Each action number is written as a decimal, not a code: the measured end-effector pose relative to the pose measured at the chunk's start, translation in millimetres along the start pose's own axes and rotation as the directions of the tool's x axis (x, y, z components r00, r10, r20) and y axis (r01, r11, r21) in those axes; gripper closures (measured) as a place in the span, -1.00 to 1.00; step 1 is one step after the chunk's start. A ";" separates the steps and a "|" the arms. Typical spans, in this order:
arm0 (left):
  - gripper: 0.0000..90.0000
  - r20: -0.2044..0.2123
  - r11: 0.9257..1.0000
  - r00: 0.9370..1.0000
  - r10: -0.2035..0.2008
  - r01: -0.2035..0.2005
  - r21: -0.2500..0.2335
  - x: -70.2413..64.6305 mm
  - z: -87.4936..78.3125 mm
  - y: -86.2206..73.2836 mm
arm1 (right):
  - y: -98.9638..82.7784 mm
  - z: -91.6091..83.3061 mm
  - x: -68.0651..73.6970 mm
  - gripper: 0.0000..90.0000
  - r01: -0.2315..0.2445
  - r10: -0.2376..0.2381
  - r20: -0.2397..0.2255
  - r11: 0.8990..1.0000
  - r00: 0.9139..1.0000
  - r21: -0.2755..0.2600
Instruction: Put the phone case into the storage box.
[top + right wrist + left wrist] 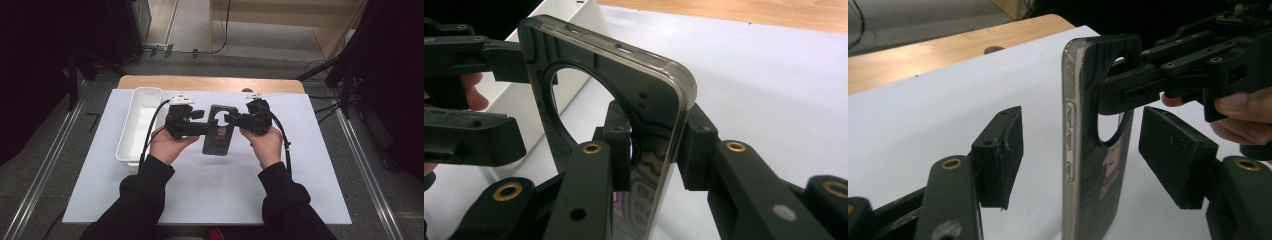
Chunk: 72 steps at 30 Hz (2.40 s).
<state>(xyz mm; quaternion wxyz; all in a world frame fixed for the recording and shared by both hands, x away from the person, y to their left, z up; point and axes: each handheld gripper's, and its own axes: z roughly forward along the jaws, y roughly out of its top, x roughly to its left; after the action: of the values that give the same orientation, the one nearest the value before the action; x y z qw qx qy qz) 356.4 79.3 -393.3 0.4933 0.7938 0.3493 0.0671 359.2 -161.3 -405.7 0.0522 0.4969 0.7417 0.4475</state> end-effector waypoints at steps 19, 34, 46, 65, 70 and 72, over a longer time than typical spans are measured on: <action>0.02 -0.077 1.000 0.997 0.009 -0.008 0.014 -4.9 1.9 -1.6 | -1.0 8.2 10.4 0.54 -0.004 0.004 -0.003 1.000 1.000 0.002; 0.29 -0.123 0.999 0.992 0.007 -0.003 0.036 -5.9 2.3 -1.8 | -1.5 12.4 17.9 0.54 0.003 -0.003 0.005 1.000 1.000 -0.011; 0.48 -0.184 0.999 0.982 0.046 -0.040 0.034 -7.8 2.3 -3.2 | -2.7 14.1 23.6 0.54 0.001 0.000 0.008 1.000 1.000 -0.020; 0.59 -0.151 0.999 0.988 0.019 -0.014 0.032 0.2 1.6 -4.7 | -4.8 17.1 24.9 0.53 0.000 0.000 0.007 1.000 1.000 -0.020; 0.60 -0.140 0.999 0.990 0.018 -0.013 0.032 1.4 0.4 -4.4 | -5.1 16.8 25.1 0.53 0.005 -0.005 -0.001 1.000 1.000 -0.028; 0.61 -0.137 0.999 0.990 0.017 -0.012 0.032 1.4 0.3 -4.4 | -5.4 16.7 25.5 0.53 0.008 -0.008 0.002 0.999 1.000 -0.031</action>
<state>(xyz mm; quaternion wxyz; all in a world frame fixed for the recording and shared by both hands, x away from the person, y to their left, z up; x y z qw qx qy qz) 355.4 81.1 -397.4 0.4550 0.7975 0.3777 0.1196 351.4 -131.6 -410.1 0.0622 0.4935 0.7366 0.4582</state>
